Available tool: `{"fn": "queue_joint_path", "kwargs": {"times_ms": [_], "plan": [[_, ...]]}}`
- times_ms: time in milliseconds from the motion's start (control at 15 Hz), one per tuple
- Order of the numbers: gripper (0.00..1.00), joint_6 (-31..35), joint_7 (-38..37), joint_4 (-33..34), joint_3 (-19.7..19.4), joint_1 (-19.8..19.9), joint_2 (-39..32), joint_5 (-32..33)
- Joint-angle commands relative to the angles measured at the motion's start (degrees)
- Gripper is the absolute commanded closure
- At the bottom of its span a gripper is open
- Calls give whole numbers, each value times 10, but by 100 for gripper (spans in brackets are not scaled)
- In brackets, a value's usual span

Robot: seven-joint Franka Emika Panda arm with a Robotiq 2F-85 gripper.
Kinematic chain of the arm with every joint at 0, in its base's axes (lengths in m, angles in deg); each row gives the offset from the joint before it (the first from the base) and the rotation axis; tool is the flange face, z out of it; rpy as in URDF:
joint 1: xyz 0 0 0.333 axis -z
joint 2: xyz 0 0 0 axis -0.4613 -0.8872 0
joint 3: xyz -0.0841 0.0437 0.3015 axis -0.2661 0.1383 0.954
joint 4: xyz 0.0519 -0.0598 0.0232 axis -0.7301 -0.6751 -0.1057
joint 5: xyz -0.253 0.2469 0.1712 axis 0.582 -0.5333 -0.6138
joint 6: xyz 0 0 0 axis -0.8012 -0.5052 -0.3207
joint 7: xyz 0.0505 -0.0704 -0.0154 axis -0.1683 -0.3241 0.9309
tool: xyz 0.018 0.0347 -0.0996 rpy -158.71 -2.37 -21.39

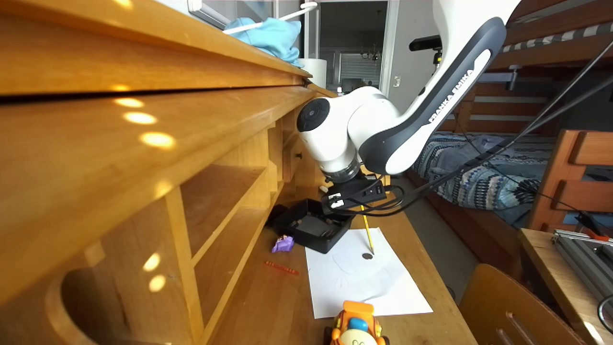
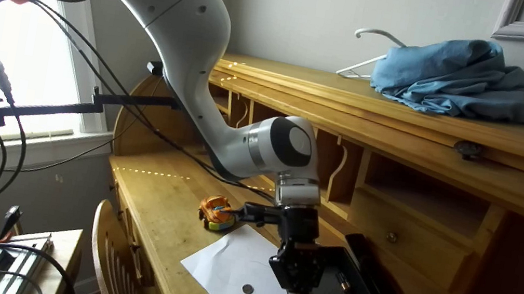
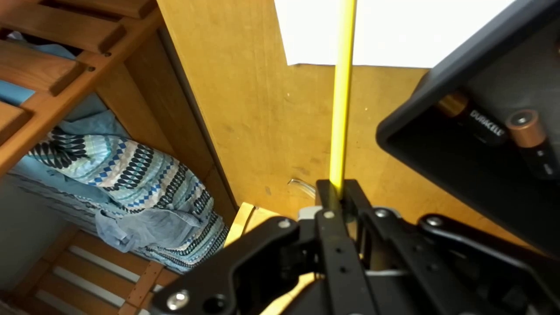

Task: Use the pencil to draw around the coin

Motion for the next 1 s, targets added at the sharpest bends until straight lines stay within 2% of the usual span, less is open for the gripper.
{"fn": "queue_joint_path", "kwargs": {"times_ms": [0,933], "plan": [[98,-13,-16,-2,13,5,4,22],[98,-23,-16,1,25,3,3,41]]}}
